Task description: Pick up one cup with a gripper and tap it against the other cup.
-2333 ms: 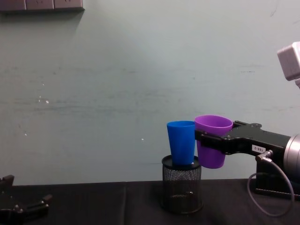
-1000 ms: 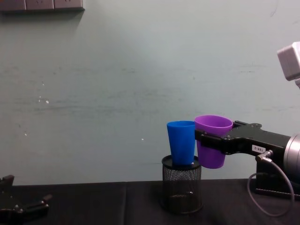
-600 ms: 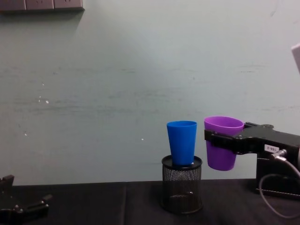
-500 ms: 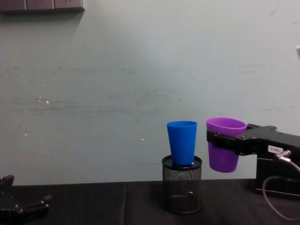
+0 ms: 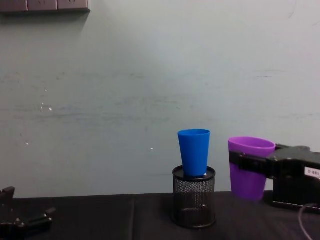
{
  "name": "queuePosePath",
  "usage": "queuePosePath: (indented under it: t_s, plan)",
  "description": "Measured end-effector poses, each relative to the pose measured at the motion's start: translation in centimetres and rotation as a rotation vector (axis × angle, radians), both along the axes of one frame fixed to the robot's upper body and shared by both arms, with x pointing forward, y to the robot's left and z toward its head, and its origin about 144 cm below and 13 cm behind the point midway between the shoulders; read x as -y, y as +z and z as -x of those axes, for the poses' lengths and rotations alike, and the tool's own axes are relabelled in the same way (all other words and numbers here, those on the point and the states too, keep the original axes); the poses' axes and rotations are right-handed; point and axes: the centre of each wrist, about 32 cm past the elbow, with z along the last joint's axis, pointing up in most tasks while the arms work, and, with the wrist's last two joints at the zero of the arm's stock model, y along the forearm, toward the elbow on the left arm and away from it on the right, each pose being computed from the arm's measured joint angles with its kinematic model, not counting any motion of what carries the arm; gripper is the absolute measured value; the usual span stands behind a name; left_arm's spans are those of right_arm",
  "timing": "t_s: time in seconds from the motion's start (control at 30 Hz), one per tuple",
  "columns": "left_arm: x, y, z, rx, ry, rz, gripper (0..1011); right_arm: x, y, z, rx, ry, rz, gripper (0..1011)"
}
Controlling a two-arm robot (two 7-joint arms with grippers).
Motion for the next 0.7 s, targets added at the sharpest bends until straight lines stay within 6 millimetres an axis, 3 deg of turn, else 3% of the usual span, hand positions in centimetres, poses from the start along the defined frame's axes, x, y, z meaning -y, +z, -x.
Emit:
queuePosePath:
  t_s: [0.7]
  plan:
    - [0.0,0.0,0.0,0.000,0.000,0.000,1011,-0.1,-2.2,2.9,-0.055,0.018,0.019,732]
